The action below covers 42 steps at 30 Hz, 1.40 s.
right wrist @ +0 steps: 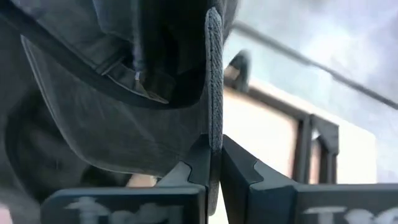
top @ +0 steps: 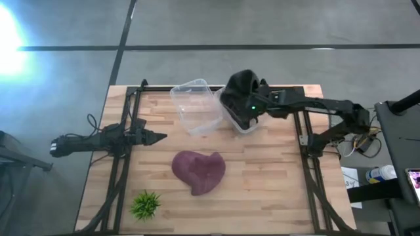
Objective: Pick & Place hat
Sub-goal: Put the black cap into the right transparent bin, then put the red cap into the left transparent bin
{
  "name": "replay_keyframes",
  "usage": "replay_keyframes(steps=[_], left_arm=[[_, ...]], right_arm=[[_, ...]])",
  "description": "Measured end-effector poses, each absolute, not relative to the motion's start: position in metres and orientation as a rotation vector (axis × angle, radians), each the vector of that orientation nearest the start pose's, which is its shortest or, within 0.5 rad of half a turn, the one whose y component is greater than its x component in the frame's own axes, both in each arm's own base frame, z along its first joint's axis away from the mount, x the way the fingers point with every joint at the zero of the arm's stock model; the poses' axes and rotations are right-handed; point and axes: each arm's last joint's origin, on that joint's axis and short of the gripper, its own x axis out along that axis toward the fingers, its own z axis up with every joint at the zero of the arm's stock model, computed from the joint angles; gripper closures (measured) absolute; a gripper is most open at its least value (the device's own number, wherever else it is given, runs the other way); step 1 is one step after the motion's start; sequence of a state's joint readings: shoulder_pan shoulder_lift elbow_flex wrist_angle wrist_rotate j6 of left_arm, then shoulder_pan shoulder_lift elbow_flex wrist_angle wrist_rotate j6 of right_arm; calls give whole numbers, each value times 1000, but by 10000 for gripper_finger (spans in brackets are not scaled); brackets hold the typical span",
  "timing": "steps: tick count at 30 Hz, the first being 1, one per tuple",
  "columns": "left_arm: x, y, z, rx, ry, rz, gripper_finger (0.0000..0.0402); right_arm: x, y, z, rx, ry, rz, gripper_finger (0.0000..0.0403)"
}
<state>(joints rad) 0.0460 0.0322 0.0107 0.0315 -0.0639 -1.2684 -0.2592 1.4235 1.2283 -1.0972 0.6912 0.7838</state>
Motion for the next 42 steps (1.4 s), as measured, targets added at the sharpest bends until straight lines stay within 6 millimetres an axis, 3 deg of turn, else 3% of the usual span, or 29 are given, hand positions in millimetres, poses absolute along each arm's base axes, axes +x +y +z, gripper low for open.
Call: replay_keyframes(steps=[4,9,17,21,25,29,33,37,42], left_arm=[[99,6,168,-1284,-78,89,262],[99,7,168,-1277,-82,93,262],[99,7,169,-1303,-95,88,262],[99,6,168,-1332,-86,78,262],[101,4,164,-1389,6,56,262],[106,-1,157,-1449,169,62,265],[111,-6,147,-1446,378,135,269],[115,-9,133,-1422,551,253,269],[121,-9,123,-1382,640,348,269]], right_arm=[[261,-83,271,341,1018,-1177,376],[270,-72,271,269,1065,-1086,310],[259,-48,323,170,875,-964,192],[251,-36,352,224,786,-807,162],[249,-23,365,356,763,-664,154],[252,-5,359,505,827,-514,158],[256,13,336,600,994,-439,164],[261,37,310,638,1136,-374,165],[267,59,288,619,1217,-378,163]])
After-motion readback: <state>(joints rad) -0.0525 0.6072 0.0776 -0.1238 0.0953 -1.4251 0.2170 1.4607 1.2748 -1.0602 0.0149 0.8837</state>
